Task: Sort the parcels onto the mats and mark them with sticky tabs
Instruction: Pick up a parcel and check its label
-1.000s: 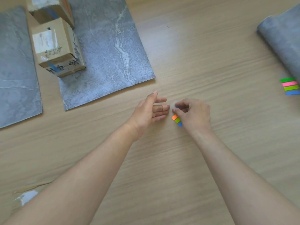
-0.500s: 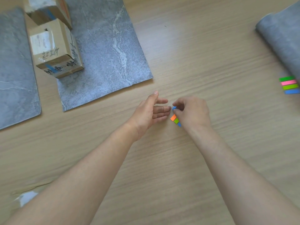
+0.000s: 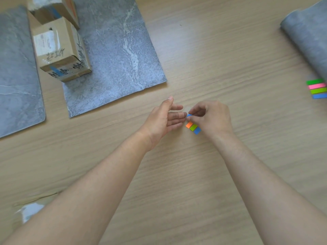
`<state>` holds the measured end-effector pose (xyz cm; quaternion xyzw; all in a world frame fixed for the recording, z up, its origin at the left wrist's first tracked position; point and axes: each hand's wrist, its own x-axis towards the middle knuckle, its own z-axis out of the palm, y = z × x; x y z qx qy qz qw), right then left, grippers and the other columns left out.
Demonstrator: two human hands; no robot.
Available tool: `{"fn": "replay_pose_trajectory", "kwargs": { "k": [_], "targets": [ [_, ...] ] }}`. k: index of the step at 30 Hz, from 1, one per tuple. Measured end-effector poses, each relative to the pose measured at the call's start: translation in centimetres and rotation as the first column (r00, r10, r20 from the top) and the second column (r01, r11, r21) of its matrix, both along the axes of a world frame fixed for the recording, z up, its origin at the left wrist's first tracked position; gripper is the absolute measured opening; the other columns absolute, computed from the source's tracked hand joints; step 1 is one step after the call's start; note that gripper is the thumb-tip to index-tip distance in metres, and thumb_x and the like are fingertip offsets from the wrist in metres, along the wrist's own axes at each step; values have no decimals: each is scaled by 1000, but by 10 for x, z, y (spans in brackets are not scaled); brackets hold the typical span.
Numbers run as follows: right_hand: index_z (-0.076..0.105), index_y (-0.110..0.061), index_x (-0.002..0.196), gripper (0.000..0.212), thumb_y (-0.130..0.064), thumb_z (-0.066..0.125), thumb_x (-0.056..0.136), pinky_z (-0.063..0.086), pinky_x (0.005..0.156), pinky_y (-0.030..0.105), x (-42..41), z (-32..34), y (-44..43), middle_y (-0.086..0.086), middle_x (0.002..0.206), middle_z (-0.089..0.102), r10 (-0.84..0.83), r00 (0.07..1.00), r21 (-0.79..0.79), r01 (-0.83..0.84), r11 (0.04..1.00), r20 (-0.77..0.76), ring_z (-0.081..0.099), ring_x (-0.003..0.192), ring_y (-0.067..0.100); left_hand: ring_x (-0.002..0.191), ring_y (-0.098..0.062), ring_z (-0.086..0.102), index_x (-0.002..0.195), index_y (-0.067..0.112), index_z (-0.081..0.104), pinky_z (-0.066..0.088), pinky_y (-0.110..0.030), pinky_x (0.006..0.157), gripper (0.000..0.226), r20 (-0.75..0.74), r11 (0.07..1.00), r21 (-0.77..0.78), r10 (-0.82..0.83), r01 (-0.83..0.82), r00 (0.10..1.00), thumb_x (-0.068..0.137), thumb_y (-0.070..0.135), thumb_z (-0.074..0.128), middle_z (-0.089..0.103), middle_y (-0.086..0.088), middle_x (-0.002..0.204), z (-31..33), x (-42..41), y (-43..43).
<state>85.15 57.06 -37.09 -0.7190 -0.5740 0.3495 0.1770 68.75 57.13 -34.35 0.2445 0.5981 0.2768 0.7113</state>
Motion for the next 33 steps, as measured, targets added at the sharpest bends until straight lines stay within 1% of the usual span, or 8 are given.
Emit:
{"fn": "replay_pose_trajectory", "kwargs": {
  "k": [6, 12, 14, 17, 19, 21, 26, 33],
  "targets": [
    [81, -21, 98, 20, -6, 72, 89, 42, 74, 2, 9, 4, -8, -7, 94, 78, -150, 982, -19, 149, 989, -111, 68, 86, 1, 110, -22, 69, 126, 4, 61, 53, -38, 101, 52, -56, 999, 5, -35, 36, 998, 104, 47, 41, 72, -17, 116, 3, 4, -3],
    [79, -26, 79, 13, -15, 84, 76, 62, 85, 39, 21, 8, -12, -4, 74, 77, -449, 825, -70, 455, 888, -343, 76, 75, 11, 116, -21, 66, 125, 5, 60, 51, -38, 104, 52, -99, 995, 7, -96, 97, 990, 103, 49, 43, 69, -17, 120, 9, 10, -3],
    [79, -20, 82, 14, -15, 89, 72, 63, 84, 42, 24, 11, -15, 2, 76, 78, -513, 728, -107, 527, 843, -454, 76, 75, 17, 116, -20, 65, 125, 5, 60, 50, -35, 105, 50, -120, 992, 21, -122, 126, 985, 103, 47, 44, 69, -14, 120, 13, 14, -4],
    [79, -13, 85, 18, -12, 91, 72, 64, 82, 38, 27, 20, -23, 6, 79, 78, -510, 634, -116, 556, 823, -581, 75, 74, 17, 87, -23, 60, 98, 14, 65, 49, -31, 95, 26, -194, 970, 119, -186, 211, 963, 99, 38, 55, 62, -6, 89, 16, 19, -10],
    [79, -13, 85, 18, -12, 91, 72, 63, 81, 37, 25, 26, -31, 5, 80, 78, -463, 652, -81, 527, 846, -600, 74, 75, 15, 81, -25, 67, 89, 16, 72, 56, -33, 89, 16, -262, 954, 207, -159, 216, 952, 95, 28, 64, 69, -6, 82, 14, 20, -16],
    [79, -15, 84, 18, -14, 92, 71, 62, 80, 35, 22, 28, -38, 1, 79, 78, -406, 712, -26, 479, 877, -573, 75, 76, 14, 91, -26, 75, 98, 3, 74, 61, -31, 84, 16, -225, 964, 230, -84, 137, 971, 97, 16, 64, 76, -17, 95, 19, 23, -22],
    [79, -18, 81, 18, -19, 93, 71, 58, 69, 25, 13, 33, -51, -3, 72, 77, -261, 846, 71, 330, 941, -465, 75, 71, 10, 89, -33, 75, 101, -7, 73, 62, -37, 82, 29, -114, 987, 113, -104, 117, 988, 95, 21, 69, 74, -25, 95, 27, 24, -31],
    [77, -18, 79, 20, -11, 93, 69, 55, 67, 19, 11, 35, -62, -7, 76, 77, -183, 865, 87, 251, 964, -467, 75, 71, 7, 87, -30, 74, 99, -7, 72, 62, -35, 81, 18, -30, 996, -67, -68, 66, 997, 90, 6, 64, 75, -24, 96, 31, 20, -36]
  ]
}}
